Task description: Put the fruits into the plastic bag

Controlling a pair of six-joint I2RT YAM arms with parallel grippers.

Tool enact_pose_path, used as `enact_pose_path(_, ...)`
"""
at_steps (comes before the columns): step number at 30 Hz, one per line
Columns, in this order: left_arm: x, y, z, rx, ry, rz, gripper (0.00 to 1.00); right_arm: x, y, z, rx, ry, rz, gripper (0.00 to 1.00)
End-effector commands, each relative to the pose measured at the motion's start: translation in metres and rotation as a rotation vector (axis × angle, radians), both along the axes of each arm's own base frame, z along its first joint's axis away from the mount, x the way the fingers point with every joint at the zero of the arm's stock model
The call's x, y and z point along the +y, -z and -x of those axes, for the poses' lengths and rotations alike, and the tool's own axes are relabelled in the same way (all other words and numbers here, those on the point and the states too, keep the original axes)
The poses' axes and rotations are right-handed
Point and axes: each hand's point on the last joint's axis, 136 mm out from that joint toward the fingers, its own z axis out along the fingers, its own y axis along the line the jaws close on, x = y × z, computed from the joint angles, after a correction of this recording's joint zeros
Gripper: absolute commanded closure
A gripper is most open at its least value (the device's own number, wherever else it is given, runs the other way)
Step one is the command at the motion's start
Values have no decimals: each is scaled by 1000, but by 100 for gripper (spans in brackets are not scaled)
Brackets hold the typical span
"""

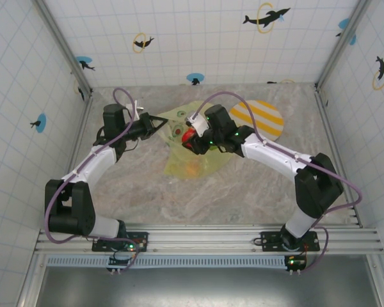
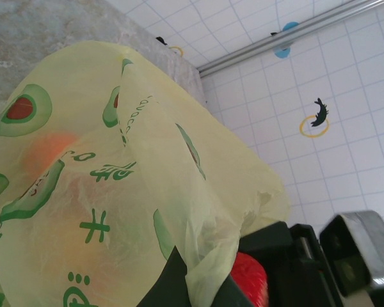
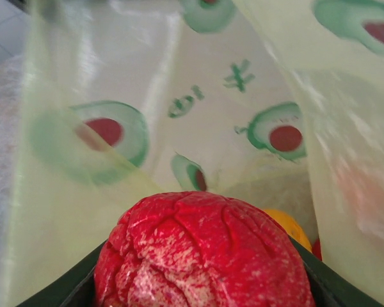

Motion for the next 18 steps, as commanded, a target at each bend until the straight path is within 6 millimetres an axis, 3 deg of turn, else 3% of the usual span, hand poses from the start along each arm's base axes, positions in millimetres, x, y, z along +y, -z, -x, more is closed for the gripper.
enact_pose_path(1, -2, 0, 1, -13, 7, 4, 100, -14, 24, -11, 60, 107, 39, 43)
enact_pose_path(5, -3, 1, 2, -6, 12, 6, 100, -13, 30, -24, 36, 165, 52, 43)
enact_pose_path(9, -3, 1, 2, -9, 10, 5, 100, -1, 42, -21, 47, 127, 76, 42)
enact_pose_path(18, -3, 1, 2, -8, 11, 7, 100, 25, 50, 26, 206, -104, -24, 39)
